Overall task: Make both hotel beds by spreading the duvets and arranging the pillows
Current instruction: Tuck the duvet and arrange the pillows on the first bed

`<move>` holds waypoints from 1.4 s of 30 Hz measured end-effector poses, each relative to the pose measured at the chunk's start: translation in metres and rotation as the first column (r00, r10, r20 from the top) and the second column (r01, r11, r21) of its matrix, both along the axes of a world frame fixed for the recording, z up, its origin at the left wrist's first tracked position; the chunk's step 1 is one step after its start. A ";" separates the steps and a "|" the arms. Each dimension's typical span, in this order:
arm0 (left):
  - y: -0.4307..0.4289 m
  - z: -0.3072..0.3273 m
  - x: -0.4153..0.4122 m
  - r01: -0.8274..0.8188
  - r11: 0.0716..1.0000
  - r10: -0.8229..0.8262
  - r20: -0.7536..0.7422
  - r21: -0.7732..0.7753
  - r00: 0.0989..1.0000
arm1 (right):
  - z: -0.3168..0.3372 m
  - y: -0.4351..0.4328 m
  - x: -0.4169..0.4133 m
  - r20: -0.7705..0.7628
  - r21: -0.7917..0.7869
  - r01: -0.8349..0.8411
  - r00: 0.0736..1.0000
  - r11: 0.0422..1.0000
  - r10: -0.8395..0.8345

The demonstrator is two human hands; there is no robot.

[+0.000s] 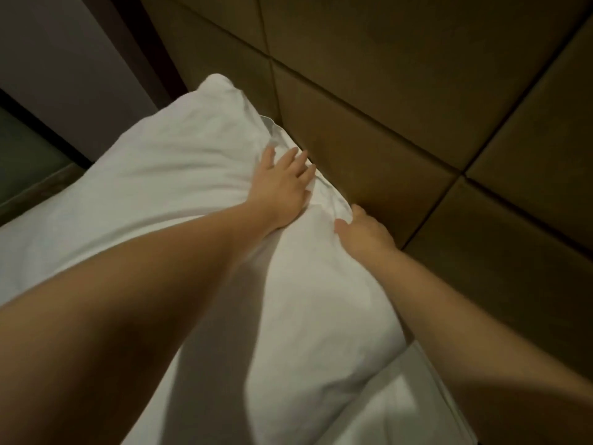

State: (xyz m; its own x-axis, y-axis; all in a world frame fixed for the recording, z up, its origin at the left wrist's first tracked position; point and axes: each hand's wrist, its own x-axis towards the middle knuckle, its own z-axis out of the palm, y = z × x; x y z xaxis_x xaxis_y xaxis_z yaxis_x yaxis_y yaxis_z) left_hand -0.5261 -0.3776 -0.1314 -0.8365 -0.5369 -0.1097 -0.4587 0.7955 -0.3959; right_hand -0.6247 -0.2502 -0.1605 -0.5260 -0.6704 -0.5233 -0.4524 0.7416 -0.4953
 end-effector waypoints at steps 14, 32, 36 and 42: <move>-0.027 0.041 0.124 -0.214 0.975 0.223 -0.242 0.060 0.944 | 0.000 0.002 0.074 -0.232 0.028 -0.184 0.955 0.983 0.185; -0.107 -0.131 0.069 -0.270 0.942 0.271 0.024 0.201 0.962 | -0.110 -0.038 0.052 -0.377 0.088 -0.067 0.921 0.994 0.096; -0.082 -0.107 0.070 -0.343 0.925 0.333 0.088 0.161 0.939 | -0.093 -0.026 0.057 -0.359 0.085 -0.061 0.929 0.994 0.088; -0.029 -0.045 0.082 -0.221 0.933 0.277 -0.172 0.285 0.946 | -0.028 0.012 0.096 -0.272 -0.084 0.040 0.960 0.996 -0.062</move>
